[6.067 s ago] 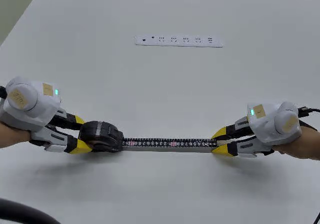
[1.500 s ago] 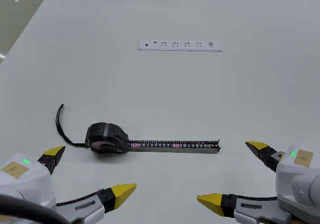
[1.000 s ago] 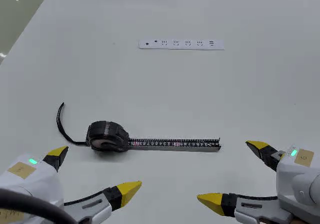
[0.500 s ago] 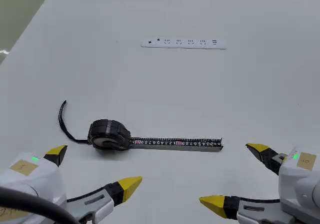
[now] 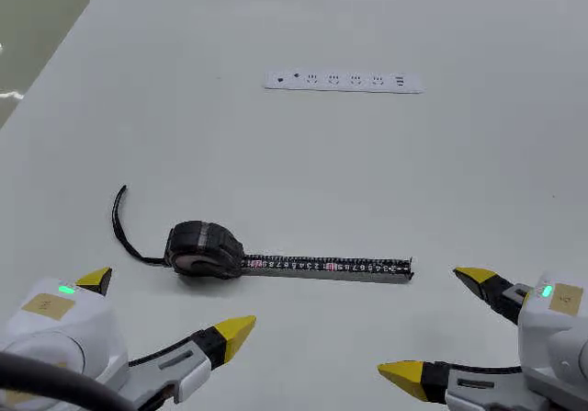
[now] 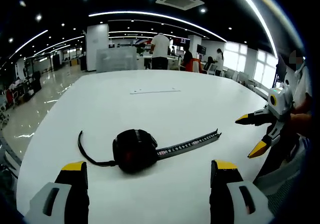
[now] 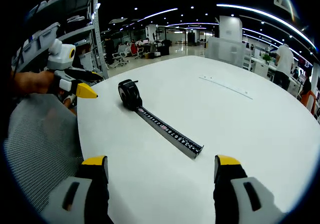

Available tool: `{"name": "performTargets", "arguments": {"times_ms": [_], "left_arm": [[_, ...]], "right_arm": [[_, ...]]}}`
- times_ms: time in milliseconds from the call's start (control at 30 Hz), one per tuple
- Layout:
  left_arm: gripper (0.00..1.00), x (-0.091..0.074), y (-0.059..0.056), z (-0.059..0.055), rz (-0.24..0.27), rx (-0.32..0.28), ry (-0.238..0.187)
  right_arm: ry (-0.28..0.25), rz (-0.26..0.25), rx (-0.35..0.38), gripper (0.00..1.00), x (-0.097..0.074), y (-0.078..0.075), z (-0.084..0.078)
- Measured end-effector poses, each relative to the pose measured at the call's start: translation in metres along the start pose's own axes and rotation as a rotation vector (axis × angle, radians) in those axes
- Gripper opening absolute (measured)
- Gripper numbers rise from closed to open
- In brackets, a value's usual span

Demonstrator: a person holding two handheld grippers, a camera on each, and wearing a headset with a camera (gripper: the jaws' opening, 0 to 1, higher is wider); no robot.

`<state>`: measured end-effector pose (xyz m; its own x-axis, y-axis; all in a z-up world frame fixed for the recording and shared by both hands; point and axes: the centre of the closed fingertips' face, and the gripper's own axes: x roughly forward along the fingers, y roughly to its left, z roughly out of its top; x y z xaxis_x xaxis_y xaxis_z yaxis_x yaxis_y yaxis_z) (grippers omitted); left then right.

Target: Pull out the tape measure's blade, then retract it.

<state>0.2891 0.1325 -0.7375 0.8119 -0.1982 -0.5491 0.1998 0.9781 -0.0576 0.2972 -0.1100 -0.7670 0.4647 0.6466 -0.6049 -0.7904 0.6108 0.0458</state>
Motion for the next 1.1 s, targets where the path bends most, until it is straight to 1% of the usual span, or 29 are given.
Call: {"name": "performTargets", "arguments": {"times_ms": [133, 200, 367, 433, 533, 667, 800, 933, 1100], "left_arm": [[0.99, 0.005, 0.0, 0.0, 0.013, 0.011, 0.014], [0.99, 0.006, 0.0, 0.001, 0.022, 0.007, 0.018], [0.98, 0.011, 0.003, 0.002, 0.048, 0.01, 0.028], [0.98, 0.013, 0.006, 0.004, 0.062, 0.001, 0.029], [0.98, 0.015, 0.008, 0.005, 0.07, -0.011, 0.026], [0.96, 0.018, 0.01, 0.006, 0.078, -0.03, 0.025], [0.96, 0.023, 0.012, 0.005, 0.086, -0.032, 0.027], [0.96, 0.027, 0.013, 0.005, 0.094, -0.041, 0.031], [0.95, 0.034, 0.015, 0.006, 0.107, -0.05, 0.031]], "right_arm": [[0.008, 0.014, -0.013, 0.86, 0.001, -0.004, -0.003], [0.011, 0.021, -0.017, 0.85, 0.001, -0.006, -0.005], [0.006, 0.034, -0.019, 0.83, 0.001, -0.014, -0.008], [-0.001, 0.035, -0.018, 0.83, 0.001, -0.018, -0.008], [-0.002, 0.038, -0.027, 0.81, 0.002, -0.022, -0.009], [0.006, 0.049, -0.052, 0.78, 0.003, -0.028, -0.011], [0.002, 0.06, -0.081, 0.76, 0.005, -0.034, -0.009], [0.001, 0.081, -0.118, 0.73, 0.008, -0.04, -0.007], [0.009, 0.108, -0.166, 0.66, 0.013, -0.045, -0.007]]}}
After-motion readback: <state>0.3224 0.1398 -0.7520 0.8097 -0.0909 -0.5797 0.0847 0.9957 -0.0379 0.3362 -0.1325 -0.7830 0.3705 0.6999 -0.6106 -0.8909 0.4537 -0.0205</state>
